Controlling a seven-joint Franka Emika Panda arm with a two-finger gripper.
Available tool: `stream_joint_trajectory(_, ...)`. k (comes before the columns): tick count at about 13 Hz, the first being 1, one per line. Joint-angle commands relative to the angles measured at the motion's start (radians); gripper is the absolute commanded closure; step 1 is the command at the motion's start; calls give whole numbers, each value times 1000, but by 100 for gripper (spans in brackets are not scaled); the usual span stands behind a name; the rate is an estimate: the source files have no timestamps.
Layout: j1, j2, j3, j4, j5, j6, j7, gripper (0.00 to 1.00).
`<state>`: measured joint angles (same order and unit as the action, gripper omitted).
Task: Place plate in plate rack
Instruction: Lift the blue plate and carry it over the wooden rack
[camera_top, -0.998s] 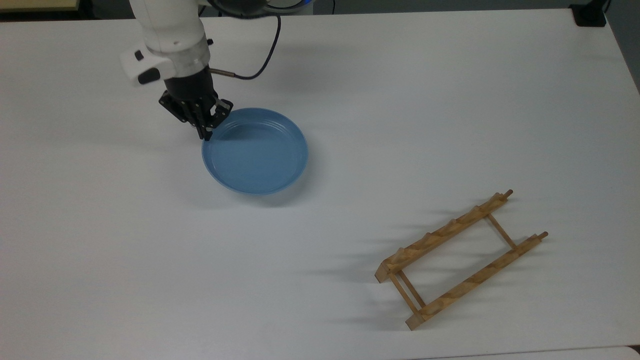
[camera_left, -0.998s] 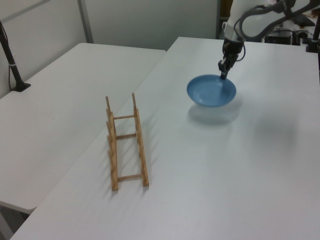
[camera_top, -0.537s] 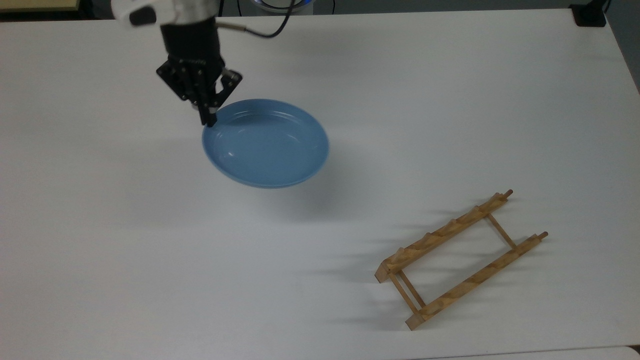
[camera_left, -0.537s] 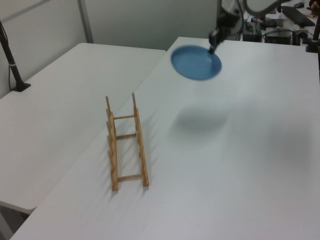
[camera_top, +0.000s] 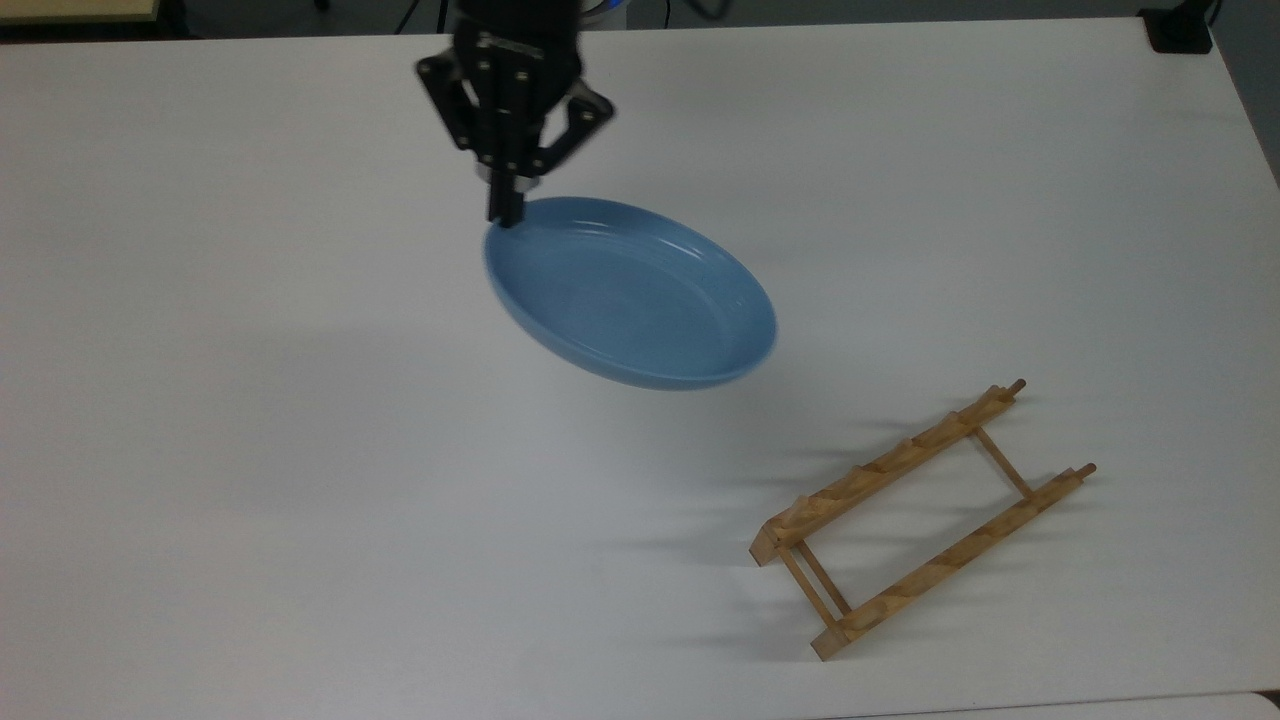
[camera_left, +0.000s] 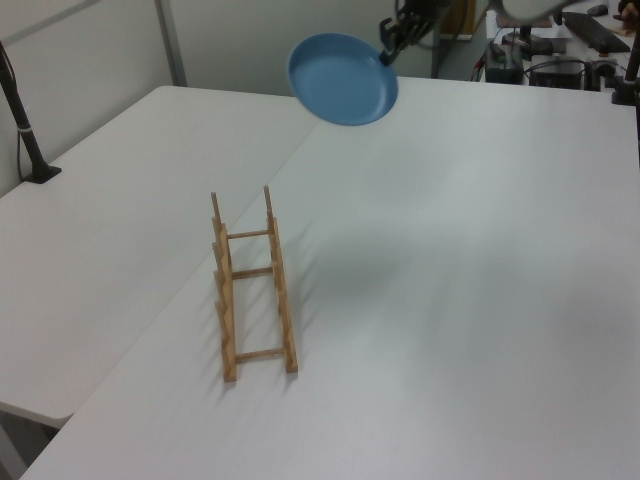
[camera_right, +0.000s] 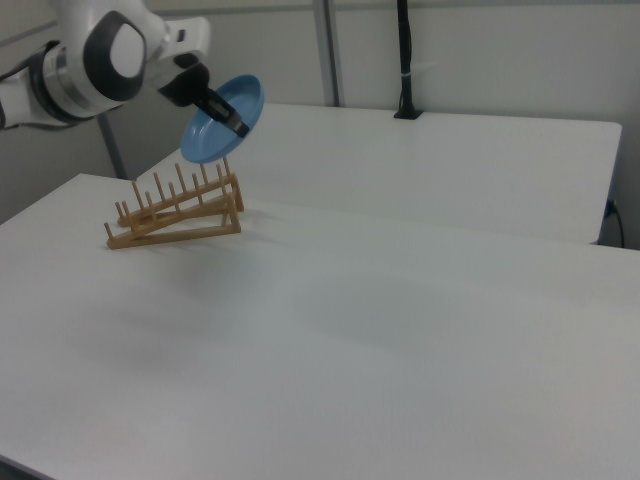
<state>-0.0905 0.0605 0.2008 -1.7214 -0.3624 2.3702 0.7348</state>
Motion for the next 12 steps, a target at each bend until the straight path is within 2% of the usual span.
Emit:
stream_joint_trajectory(1, 24, 51, 52, 19, -332, 40, 367, 100)
stream_joint_trajectory(3, 64, 70, 54, 19, -473, 38, 533, 100)
stream_joint_trajectory(5, 103, 97, 52, 29, -565, 35, 647, 100)
stream_joint_trajectory(8, 156, 165, 51, 92, -693, 17, 779, 100)
stream_joint_trajectory(12, 224, 254, 46, 180, -901, -67, 946, 100)
